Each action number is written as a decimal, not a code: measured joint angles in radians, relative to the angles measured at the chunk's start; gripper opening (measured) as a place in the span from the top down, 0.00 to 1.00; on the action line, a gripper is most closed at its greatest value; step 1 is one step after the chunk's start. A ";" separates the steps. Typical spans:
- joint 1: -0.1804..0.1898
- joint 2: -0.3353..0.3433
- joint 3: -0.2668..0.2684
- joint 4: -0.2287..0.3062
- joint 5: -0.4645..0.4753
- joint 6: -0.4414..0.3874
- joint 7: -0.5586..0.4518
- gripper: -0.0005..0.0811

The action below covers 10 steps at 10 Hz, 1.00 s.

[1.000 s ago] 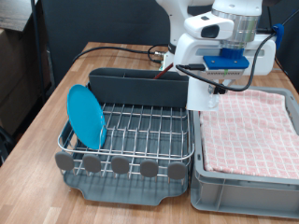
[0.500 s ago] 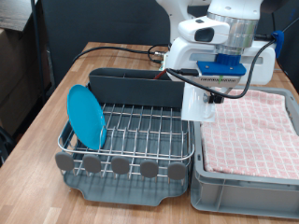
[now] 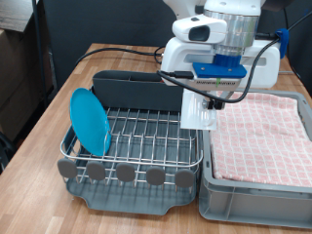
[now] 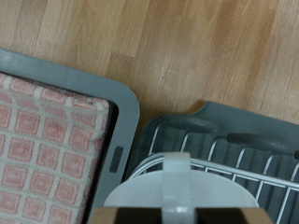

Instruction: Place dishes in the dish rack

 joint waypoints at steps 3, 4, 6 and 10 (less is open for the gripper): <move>-0.030 0.070 0.001 0.092 0.038 -0.009 -0.008 0.91; -0.037 0.090 0.002 0.114 0.053 -0.012 -0.008 0.91; -0.046 0.131 0.004 0.154 0.080 -0.022 -0.008 0.91; -0.062 0.211 0.020 0.218 0.129 -0.022 -0.024 0.91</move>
